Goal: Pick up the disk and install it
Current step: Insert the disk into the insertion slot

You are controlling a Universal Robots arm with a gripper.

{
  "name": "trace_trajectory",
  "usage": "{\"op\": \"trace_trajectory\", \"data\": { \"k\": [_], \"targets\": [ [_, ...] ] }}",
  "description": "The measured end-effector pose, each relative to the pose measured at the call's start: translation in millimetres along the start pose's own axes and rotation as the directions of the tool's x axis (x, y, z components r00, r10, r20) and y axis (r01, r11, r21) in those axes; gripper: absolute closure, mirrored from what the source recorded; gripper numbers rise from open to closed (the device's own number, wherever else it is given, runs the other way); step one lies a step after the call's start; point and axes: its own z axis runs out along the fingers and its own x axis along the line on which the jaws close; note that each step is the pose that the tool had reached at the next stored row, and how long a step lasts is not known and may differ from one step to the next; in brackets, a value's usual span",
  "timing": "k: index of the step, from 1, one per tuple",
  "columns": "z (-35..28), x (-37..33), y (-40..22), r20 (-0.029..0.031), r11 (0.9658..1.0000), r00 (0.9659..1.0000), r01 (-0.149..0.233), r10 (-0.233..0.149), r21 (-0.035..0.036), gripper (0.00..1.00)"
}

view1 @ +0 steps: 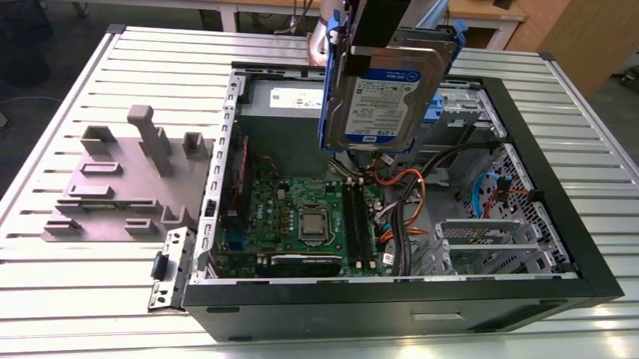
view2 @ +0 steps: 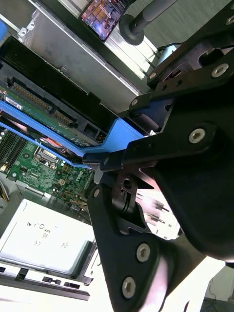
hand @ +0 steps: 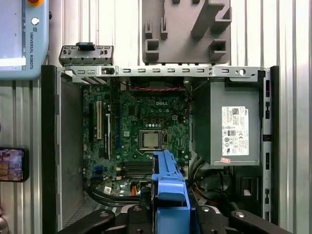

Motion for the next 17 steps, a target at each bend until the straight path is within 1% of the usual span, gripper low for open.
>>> {"op": "trace_trajectory", "data": {
  "k": [5, 8, 11, 17],
  "targets": [
    [0.0, 0.8, -0.1, -0.0007, 1.0000, 1.0000, 0.000, 0.000, 0.0000, 0.64],
    [-0.1, 3.6, -0.2, -0.0032, 1.0000, 1.0000, 0.000, 0.000, 0.0000, 0.64],
    [0.0, 9.8, -0.3, -0.0042, 1.0000, 1.0000, 0.000, 0.000, 0.0001, 0.64],
    [0.8, 25.6, -1.5, -0.0043, 1.0000, 1.0000, 0.000, 0.000, 0.0001, 0.64]
  ]
}}
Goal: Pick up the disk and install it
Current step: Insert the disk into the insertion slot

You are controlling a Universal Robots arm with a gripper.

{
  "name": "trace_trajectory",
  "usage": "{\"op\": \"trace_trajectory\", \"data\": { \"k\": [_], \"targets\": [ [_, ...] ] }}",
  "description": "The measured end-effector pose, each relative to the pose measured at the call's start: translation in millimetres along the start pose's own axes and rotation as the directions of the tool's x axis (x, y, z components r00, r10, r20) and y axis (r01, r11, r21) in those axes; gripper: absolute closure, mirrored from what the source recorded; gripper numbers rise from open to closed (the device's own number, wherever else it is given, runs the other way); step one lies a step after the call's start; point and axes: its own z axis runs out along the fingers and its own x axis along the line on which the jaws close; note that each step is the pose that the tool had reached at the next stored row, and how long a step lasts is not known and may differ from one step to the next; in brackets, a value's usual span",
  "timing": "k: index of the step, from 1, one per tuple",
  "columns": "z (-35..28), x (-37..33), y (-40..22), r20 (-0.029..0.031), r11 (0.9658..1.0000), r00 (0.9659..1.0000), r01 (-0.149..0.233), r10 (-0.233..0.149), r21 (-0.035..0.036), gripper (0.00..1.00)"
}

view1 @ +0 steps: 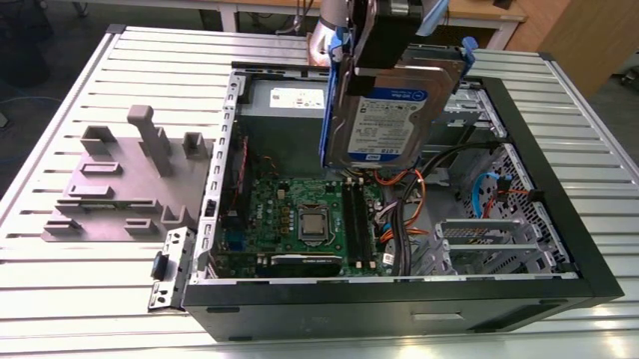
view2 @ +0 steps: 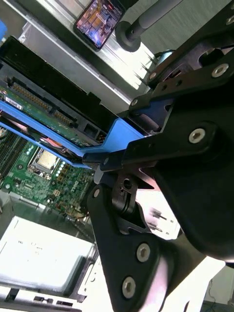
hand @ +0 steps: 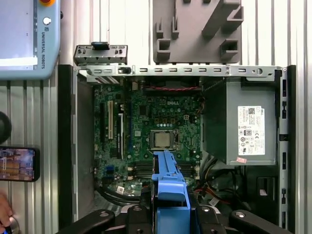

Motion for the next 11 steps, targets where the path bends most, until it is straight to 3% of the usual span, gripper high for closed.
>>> {"op": "trace_trajectory", "data": {
  "k": [5, 11],
  "targets": [
    [1.1, 12.2, -5.5, -0.0001, 1.0000, 1.0000, 0.000, 0.000, 0.0000, 0.64],
    [2.9, 16.3, -26.5, -0.0002, 1.0000, 1.0000, 0.000, 0.000, -0.0001, 0.64]
  ]
}}
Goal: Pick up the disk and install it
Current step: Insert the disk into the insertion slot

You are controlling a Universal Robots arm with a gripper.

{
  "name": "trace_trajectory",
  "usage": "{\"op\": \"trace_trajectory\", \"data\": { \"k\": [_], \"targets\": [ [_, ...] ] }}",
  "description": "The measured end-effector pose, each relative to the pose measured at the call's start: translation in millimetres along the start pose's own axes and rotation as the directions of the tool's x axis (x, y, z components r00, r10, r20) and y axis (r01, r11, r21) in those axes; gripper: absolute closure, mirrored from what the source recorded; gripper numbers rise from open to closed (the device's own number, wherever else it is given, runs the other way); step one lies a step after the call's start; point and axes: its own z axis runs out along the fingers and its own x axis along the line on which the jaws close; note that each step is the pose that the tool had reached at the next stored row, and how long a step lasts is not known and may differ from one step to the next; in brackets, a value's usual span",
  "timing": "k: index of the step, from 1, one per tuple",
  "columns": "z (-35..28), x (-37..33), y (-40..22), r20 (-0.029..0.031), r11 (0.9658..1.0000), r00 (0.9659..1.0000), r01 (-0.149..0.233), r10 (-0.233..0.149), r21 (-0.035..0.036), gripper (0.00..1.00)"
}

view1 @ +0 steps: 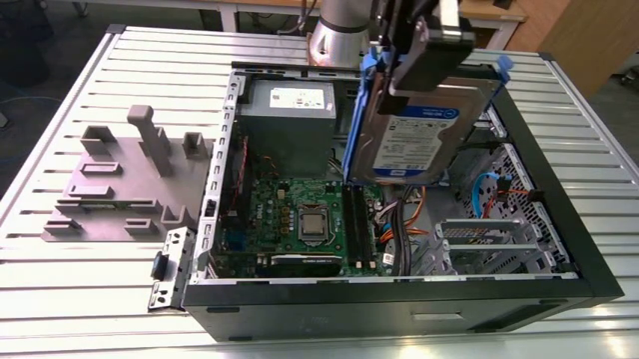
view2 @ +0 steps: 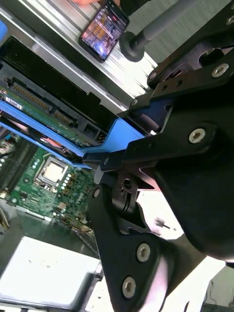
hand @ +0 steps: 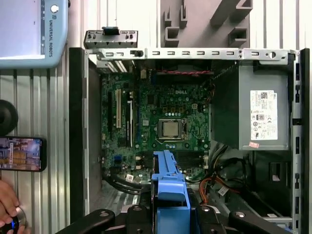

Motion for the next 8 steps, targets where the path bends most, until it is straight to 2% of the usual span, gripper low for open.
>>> {"op": "trace_trajectory", "data": {
  "k": [3, 8],
  "targets": [
    [0.5, 1.4, -9.4, 0.0001, 1.0000, 1.0000, 0.000, 0.000, 0.0001, 0.64],
    [1.1, 8.5, -12.0, 0.0002, 1.0000, 1.0000, 0.000, 0.000, 0.0001, 0.64]
  ]
}}
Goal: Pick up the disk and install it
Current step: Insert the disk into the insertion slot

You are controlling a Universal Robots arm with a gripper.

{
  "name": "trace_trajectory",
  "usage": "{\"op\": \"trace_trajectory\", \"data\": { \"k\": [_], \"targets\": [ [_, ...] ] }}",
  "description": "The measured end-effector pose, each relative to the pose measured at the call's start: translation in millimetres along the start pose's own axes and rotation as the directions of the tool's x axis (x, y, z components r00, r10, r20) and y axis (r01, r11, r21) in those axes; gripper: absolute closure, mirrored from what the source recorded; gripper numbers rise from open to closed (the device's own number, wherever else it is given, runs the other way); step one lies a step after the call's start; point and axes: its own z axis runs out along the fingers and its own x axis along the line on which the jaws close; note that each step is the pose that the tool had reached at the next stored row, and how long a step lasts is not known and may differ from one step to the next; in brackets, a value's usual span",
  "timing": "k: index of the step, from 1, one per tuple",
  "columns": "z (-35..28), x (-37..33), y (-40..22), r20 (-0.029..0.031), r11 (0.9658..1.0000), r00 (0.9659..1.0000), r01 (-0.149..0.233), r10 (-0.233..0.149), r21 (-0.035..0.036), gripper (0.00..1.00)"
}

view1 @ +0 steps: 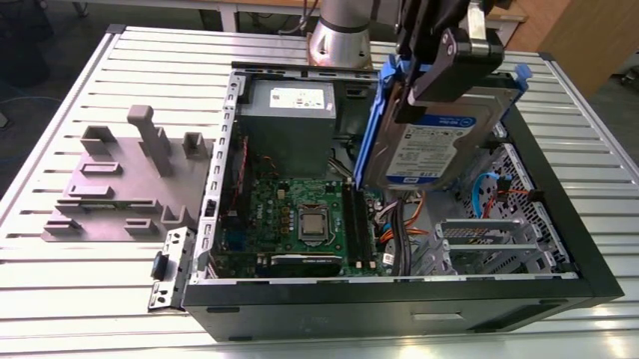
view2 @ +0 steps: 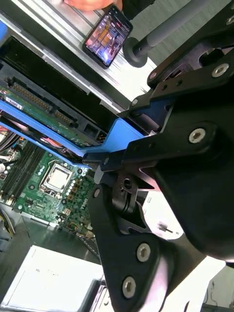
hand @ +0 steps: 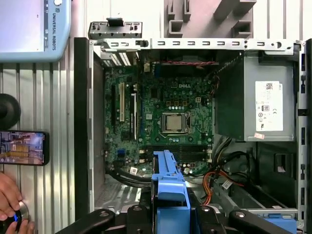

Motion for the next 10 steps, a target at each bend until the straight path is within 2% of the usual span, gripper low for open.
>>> {"op": "trace_trajectory", "data": {
  "k": [6, 8, 10],
  "targets": [
    [1.9, 11.0, -1.4, 0.0000, 1.0000, 1.0000, 0.000, 0.000, 0.0000, 0.64],
    [2.5, 12.9, -3.9, 0.0000, 1.0000, 1.0000, 0.000, 0.000, 0.0000, 0.64],
    [2.9, 13.4, -9.0, 0.0001, 1.0000, 1.0000, 0.000, 0.000, 0.0000, 0.64]
  ]
}}
